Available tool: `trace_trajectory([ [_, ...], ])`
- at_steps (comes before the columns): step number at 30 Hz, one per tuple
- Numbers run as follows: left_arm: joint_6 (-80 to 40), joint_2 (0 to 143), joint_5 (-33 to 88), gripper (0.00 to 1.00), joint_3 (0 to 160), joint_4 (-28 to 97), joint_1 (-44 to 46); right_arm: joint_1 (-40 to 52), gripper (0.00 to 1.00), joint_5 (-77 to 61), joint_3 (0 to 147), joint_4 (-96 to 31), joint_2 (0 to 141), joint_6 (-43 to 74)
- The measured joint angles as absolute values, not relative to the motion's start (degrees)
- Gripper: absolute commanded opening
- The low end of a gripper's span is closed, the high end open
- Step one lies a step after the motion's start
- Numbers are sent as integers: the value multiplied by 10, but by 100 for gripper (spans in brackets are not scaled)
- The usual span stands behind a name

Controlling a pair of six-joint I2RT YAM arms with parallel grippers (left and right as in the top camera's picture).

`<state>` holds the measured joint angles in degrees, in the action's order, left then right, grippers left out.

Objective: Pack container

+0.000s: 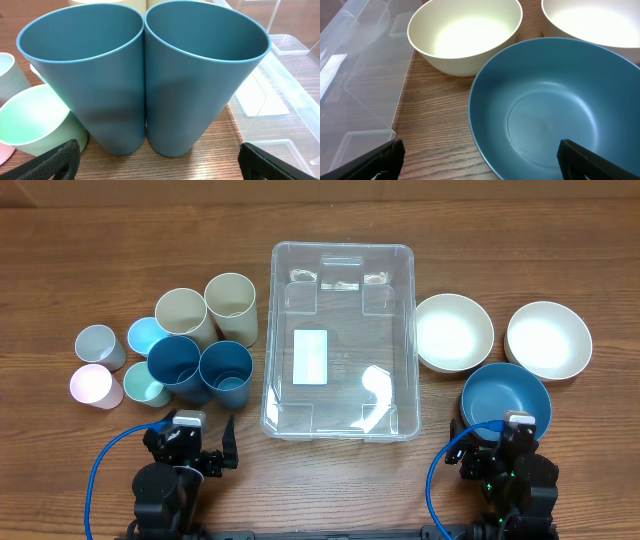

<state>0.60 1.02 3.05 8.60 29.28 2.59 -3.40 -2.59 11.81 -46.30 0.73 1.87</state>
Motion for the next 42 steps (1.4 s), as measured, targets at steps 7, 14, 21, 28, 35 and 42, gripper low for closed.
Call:
trace_trajectory([
  [7,6,10,30,100,86,293,26,-34,100,-26,118,-463,7,18],
  [14,6,10,30,100,86,293,26,-34,100,-26,118,-463,7,19],
  [21,6,10,30,100,86,293,26,-34,100,-26,118,-468,7,18],
  [28,6,10,30,100,86,293,26,-34,100,-26,118,-468,7,19],
  [35,6,10,30,100,86,293,26,-34,100,-26,118,-469,7,19],
  [42,33,10,-2,100,86,293,26,-34,100,-26,118,-453,7,19],
])
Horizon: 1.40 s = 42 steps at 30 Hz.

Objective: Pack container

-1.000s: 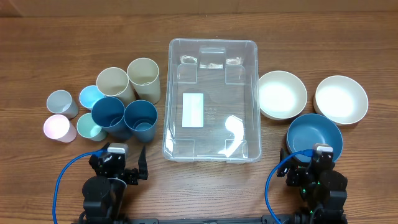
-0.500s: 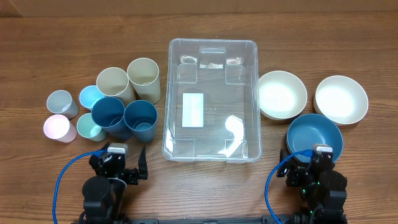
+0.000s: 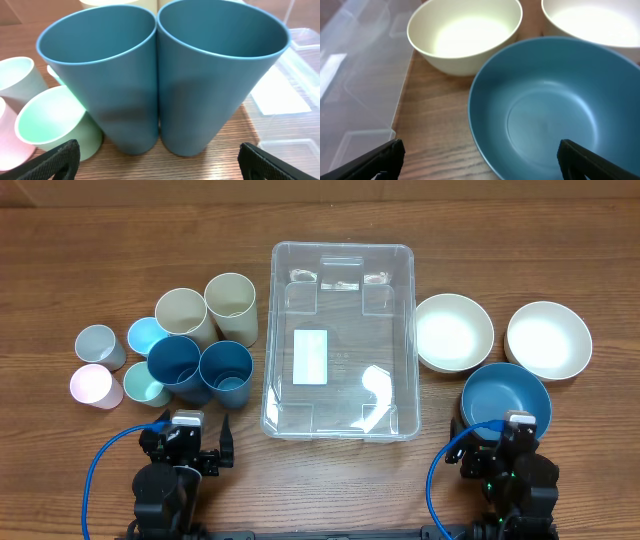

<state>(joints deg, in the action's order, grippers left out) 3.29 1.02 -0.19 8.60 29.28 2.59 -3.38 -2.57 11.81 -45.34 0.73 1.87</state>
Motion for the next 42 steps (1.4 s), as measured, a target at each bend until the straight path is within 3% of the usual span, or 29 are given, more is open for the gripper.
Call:
trace_trajectory([
  [6,46,10,-9,100,86,284,26,-34,100,-66,117,-328,7,18],
  [10,46,10,39,100,86,278,26,-34,100,-211,116,-237,7,18],
  [16,29,10,96,100,86,269,26,-34,100,-303,117,-231,7,81],
  [23,10,30,105,100,157,287,26,-34,100,-281,204,-285,89,139],
  [33,-11,299,84,100,517,423,26,-34,100,-181,517,-431,404,143],
  [42,23,660,22,100,862,588,26,-35,100,-157,750,-567,658,109],
])
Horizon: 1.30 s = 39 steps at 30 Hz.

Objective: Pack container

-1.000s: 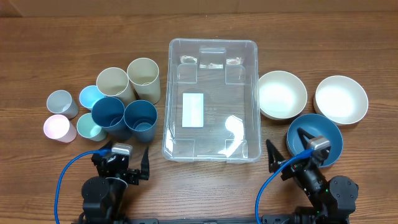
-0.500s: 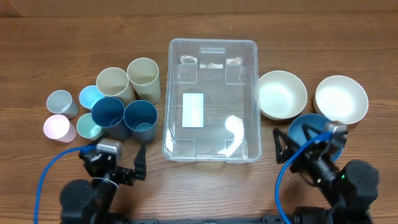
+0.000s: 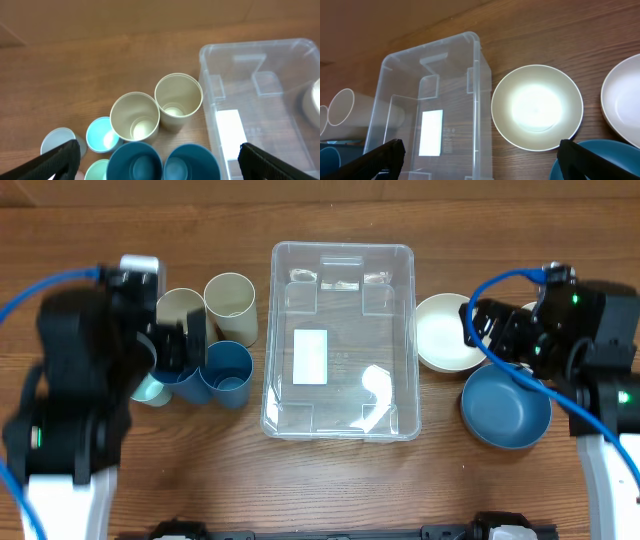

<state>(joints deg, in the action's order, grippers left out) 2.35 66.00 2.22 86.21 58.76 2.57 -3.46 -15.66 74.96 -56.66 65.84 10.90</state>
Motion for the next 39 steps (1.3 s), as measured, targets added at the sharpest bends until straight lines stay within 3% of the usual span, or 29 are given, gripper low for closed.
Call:
trace_trajectory([
  [5,32,789,14,100,972,628,26,-105,100,-138,763,-614,700,148],
  [9,34,809,4,100,981,632,26,-261,100,-119,765,-646,778,189],
  [13,34,810,-11,100,983,636,26,-361,98,-112,765,-633,864,217],
  [22,34,810,-17,100,983,643,26,-390,95,-101,765,-526,1033,265],
  [24,34,810,-18,100,983,643,26,-390,89,-99,765,-504,1059,271],
  [28,34,810,-18,100,983,643,26,-390,63,-96,765,-472,1083,283],
  [31,34,810,-18,100,983,643,26,-390,61,-96,765,-458,1090,285],
  [33,34,810,-18,100,983,643,26,-390,52,-96,765,-448,1103,287],
  [36,34,810,-18,100,983,643,26,-390,47,-96,765,-442,1127,301],
  [39,34,810,-18,100,983,643,26,-390,20,-96,765,-434,1134,312],
])
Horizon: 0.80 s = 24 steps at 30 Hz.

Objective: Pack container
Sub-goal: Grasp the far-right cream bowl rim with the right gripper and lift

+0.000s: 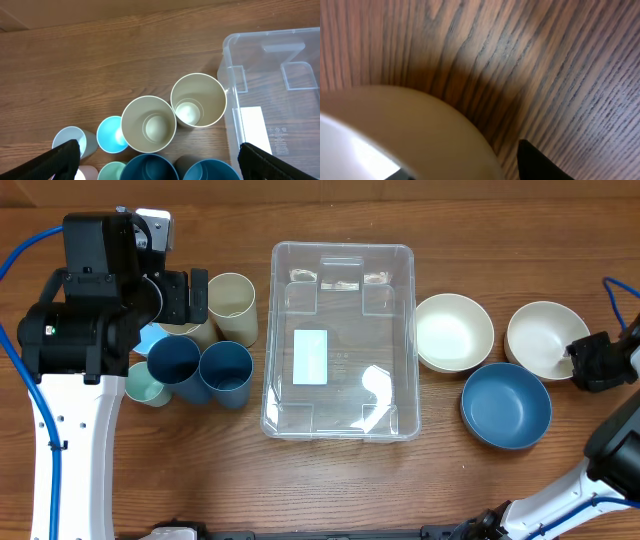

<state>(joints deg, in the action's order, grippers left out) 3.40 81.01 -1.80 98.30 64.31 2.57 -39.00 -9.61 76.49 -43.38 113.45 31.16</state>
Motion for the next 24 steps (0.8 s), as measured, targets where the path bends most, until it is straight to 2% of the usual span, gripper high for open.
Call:
trace_trajectory([
  [2,34,810,-18,100,983,643,26,-390,5,-95,765,-430,1134,312],
  [3,34,810,-18,100,983,643,26,-390,4,-95,765,-431,1134,310],
  [11,34,810,-18,100,983,643,26,-406,4,-94,768,-454,1123,315],
  [16,34,810,-18,100,983,643,26,-391,4,-100,802,-505,1003,315],
  [19,34,810,-18,100,983,643,26,-320,4,-111,829,-511,884,305],
  [24,34,810,-18,100,983,643,26,-114,4,-121,844,-529,756,287],
])
